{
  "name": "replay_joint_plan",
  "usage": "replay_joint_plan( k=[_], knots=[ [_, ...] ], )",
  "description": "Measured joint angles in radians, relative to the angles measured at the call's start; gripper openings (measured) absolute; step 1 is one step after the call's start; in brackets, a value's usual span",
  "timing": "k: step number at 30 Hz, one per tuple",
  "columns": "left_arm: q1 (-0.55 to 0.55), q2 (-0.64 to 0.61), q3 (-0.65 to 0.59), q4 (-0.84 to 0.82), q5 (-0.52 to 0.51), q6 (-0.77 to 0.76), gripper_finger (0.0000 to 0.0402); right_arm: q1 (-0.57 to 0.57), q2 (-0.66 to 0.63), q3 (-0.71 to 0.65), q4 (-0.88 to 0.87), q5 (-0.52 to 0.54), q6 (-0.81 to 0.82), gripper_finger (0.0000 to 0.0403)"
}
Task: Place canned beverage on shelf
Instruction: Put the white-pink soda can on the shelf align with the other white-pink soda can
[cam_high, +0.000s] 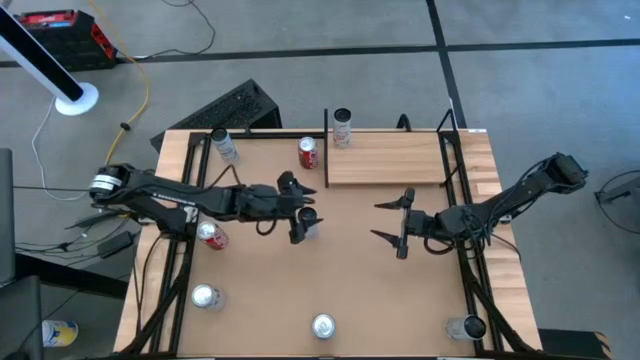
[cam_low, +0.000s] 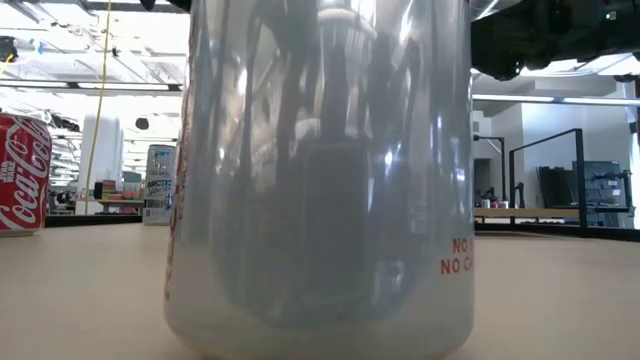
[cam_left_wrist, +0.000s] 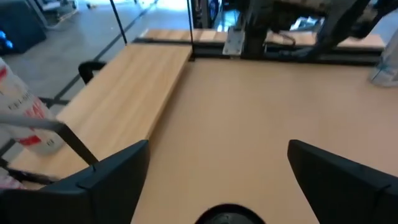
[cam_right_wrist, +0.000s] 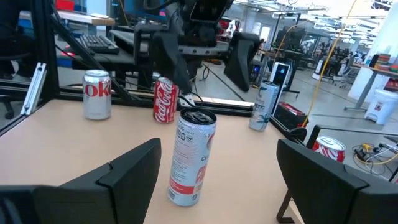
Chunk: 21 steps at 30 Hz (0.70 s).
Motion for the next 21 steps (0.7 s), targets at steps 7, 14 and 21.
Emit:
replay_joint_plan(
  k=[7, 14, 21],
  knots=[
    [0.0, 0.056, -0.002, -0.001, -0.006, -0.018, 0.037, 0.0, 0.0, 0.0, -0.015, 0.0, 0.001, 0.0344],
    [0.0, 0.069, -0.003, -0.031, -0.026, -0.067, 0.037, 0.0, 0.0, 0.0, -0.025, 0.0, 0.001, 0.0344],
    [-0.011, 0.069, -0.003, -0.068, -0.025, -0.072, 0.037, 0.0, 0.0, 0.0, -0.029, 0.0, 0.006, 0.0344]
  ],
)
